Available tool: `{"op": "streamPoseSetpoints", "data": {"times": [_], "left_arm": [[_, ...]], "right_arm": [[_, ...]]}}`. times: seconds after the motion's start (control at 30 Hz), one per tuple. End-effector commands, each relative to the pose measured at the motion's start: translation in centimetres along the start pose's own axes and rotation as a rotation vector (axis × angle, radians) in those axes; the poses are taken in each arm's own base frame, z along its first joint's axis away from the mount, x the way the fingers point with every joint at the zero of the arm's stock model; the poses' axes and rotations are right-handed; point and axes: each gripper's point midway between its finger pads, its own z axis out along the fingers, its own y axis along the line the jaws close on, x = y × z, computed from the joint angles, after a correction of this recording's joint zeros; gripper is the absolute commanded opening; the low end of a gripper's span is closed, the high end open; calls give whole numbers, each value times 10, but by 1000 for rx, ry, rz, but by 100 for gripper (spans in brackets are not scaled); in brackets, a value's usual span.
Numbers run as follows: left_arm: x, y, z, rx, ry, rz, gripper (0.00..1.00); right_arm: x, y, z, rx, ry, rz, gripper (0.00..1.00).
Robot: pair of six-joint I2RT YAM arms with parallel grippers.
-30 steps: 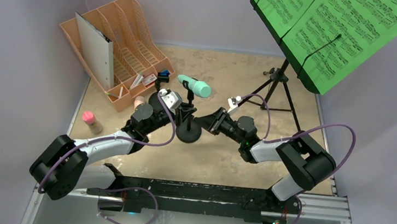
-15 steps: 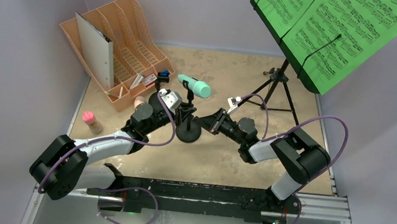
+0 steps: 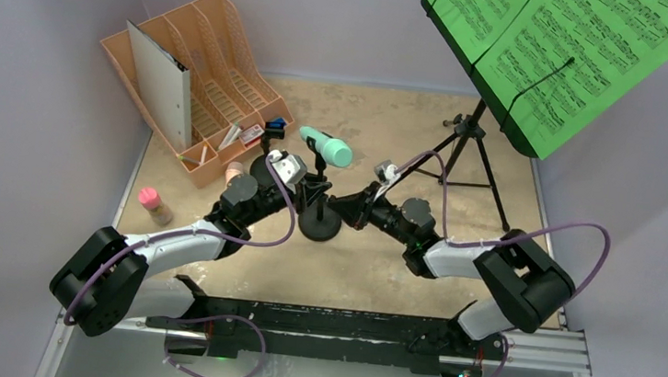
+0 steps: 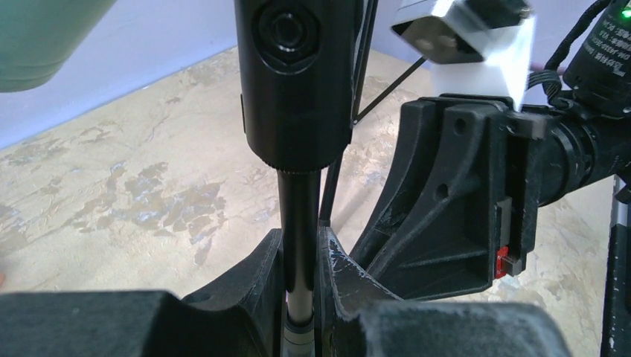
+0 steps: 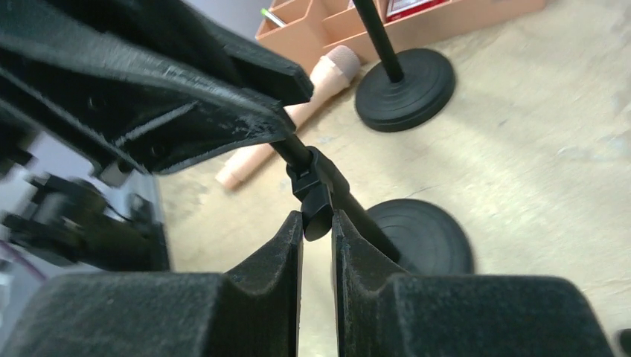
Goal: Pack up the instrument practice props
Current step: Unscrew the knob on the microphone stand.
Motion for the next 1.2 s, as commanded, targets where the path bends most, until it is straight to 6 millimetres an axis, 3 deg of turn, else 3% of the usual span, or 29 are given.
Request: {"op": "streamPoseSetpoints", "data": {"times": [0.0, 0.23, 0.43, 0.8, 0.97, 1.07, 1.17], "left_arm": [[0, -6, 2, 30, 12, -9, 0], [-1, -7, 3, 37, 11, -10, 0], [-1, -8, 3, 41, 11, -11, 0], [-1, -7, 3, 39, 12, -8, 0], [0, -6, 2, 36, 15, -7, 0], [-1, -6, 2, 32, 13, -5, 0], [-1, -6, 2, 33, 14, -4, 0]], "right_arm": [[-57, 1, 2, 50, -171, -446, 0], [-47, 12, 6, 87, -120, -988, 0], [-36, 18, 7, 147, -99, -1339, 0], [-46, 32, -10, 437, -146, -1992, 0], [-41, 30, -5, 471, -121, -2016, 1], [-42, 32, -6, 464, -120, -1941, 25], [-40, 32, -7, 428, -101, -1829, 38]]}}
